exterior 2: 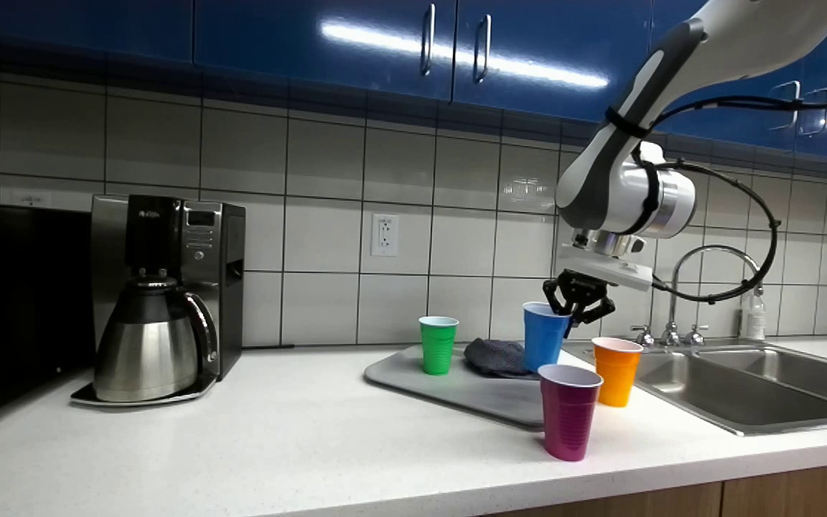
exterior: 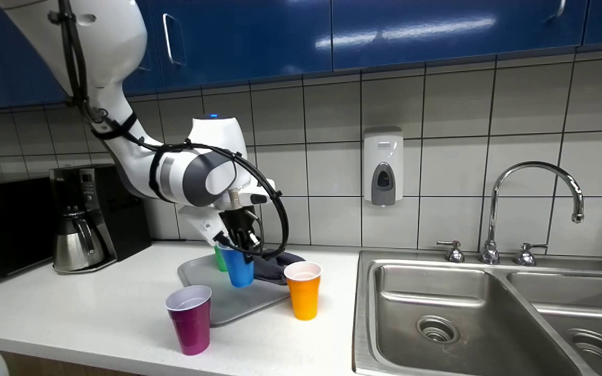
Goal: Shift all the cups to the counter
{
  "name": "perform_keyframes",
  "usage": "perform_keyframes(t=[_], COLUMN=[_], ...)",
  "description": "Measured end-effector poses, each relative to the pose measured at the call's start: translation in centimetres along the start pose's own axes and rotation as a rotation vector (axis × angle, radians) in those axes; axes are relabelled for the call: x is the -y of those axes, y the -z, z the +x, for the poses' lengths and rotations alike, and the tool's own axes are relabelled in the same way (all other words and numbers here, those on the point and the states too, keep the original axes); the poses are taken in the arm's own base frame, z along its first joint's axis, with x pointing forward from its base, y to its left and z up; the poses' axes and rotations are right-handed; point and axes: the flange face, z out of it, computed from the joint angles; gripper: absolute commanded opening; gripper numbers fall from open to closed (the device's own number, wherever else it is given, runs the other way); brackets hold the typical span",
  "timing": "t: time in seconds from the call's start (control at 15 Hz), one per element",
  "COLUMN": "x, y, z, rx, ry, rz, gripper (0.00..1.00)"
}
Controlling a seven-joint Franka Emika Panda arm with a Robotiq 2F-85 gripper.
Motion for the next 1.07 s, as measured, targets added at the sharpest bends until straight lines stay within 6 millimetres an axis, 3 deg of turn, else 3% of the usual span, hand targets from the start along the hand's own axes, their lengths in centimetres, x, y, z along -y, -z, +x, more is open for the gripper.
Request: perform_keyframes(t=[1.07], x=[-4.4], y=[-0.5], z=[-1.2], rx=[0.028], ry=[-0.059], rz=[-0.043], gripper=[0.0])
